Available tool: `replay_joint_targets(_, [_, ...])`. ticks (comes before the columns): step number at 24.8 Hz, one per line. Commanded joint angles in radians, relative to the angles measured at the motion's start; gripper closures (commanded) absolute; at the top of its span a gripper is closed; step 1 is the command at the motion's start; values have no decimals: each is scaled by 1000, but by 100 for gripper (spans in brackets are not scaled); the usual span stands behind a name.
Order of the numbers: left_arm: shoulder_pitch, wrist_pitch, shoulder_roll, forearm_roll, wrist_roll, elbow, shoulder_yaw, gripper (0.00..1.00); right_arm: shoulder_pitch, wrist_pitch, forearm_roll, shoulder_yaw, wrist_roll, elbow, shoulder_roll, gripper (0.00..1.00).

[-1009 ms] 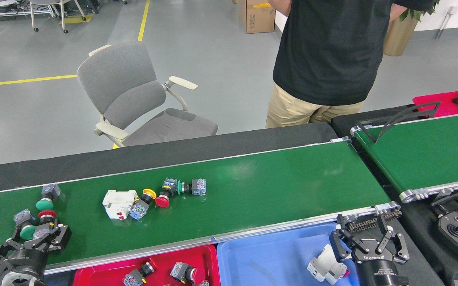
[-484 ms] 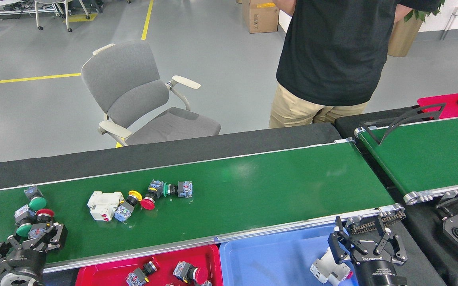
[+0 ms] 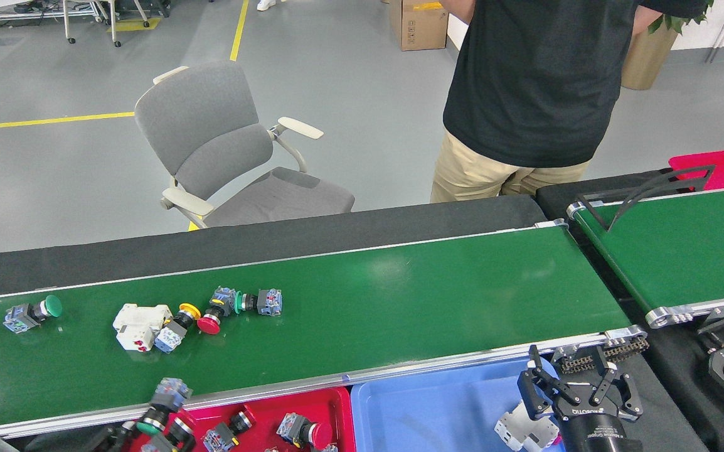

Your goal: Pick switch part from conveyor to tray

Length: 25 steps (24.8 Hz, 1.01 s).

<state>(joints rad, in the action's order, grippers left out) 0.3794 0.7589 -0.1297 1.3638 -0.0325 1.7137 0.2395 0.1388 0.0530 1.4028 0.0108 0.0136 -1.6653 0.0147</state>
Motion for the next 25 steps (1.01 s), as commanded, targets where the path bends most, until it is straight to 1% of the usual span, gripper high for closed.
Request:
replay_joint_targets(1, [13,26,19,3,6,20,3,0,2,-2,1,-3,-9,-11,4,0])
replay_joint_targets(4, [16,26,24,1,6,20,17,0,16,-2,1,-20,-10,-11,5,0])
replay_joint_targets(6, [15,26,25,0,8,18,54,0,11,-2,1,-22,-10,-13,2,0])
replay_joint_targets(7, [18,-1,25,0,8,15,84,0,7,-2,1,-22,-10,-13,-1,0])
replay_joint_targets(8, [16,-86,27,1,8,15,113,0,5,-1,1,-22,-10,-13,-1,0])
replay_joint_targets(9, [15,-198,32,1,8,15,142,0,7,-2,1,-22,-10,-13,2,0])
replay_joint_targets(10, [15,-374,30,3,8,7,182,0,8,-2,1,-25,-10,-13,5,0])
replay_joint_targets(11, [15,-458,21,3,9,0,204,0,10,-2,1,-32,-10,-13,7,0])
replay_joint_targets(12, [13,-480,15,1,9,-8,228,0,10,-2,2,-41,-10,-13,7,0])
replay_joint_targets(14, [13,-477,-7,-5,11,-25,261,0,2,-2,1,-46,-10,-14,2,0])
replay_joint_targets(19, [-11,-457,-51,-5,11,-46,258,0,-10,-2,1,-55,-10,-13,5,0])
replay_joint_targets(23, [-140,-455,-129,-2,11,-192,251,0,-19,-1,-1,-68,-10,-5,4,0])
replay_joint_targets(25, [-185,-455,-171,-2,11,-258,238,0,-13,-1,-1,-69,-10,1,7,0])
